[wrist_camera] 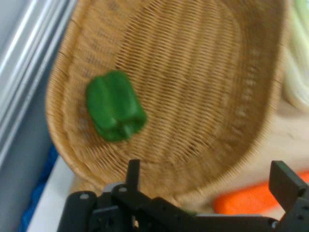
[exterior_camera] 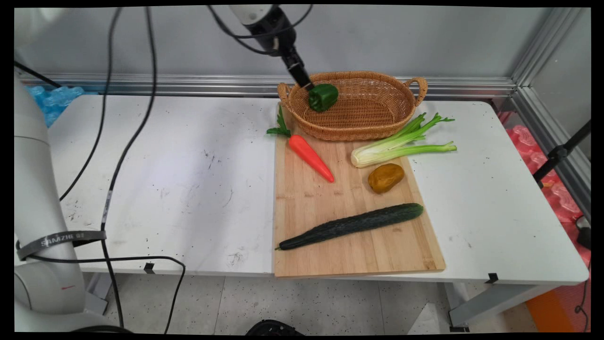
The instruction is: Pick up the potato from the cutting board, then place the picked object in the vegetable basket
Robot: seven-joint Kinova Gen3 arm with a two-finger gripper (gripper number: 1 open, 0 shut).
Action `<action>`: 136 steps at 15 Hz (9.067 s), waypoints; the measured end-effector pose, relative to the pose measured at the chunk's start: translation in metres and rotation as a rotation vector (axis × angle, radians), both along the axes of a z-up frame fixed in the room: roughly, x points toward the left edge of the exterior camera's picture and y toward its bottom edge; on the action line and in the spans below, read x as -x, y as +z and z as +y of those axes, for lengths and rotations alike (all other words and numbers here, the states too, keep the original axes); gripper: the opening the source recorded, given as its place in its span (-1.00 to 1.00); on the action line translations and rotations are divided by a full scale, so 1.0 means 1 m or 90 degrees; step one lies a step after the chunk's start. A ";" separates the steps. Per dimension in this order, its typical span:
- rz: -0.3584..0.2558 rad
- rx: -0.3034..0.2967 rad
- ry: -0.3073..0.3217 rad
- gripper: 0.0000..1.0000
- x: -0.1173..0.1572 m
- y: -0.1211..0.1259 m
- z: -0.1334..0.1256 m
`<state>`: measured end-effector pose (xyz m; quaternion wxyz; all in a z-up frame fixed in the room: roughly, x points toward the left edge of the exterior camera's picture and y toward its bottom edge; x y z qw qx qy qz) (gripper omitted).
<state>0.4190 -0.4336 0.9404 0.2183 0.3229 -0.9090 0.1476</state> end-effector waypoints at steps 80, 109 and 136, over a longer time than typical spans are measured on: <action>0.095 -0.036 -0.097 -1.00 0.186 -0.106 0.068; -0.002 0.058 -0.200 -1.00 0.089 0.002 -0.085; -0.032 0.031 -0.239 1.00 0.098 -0.147 -0.210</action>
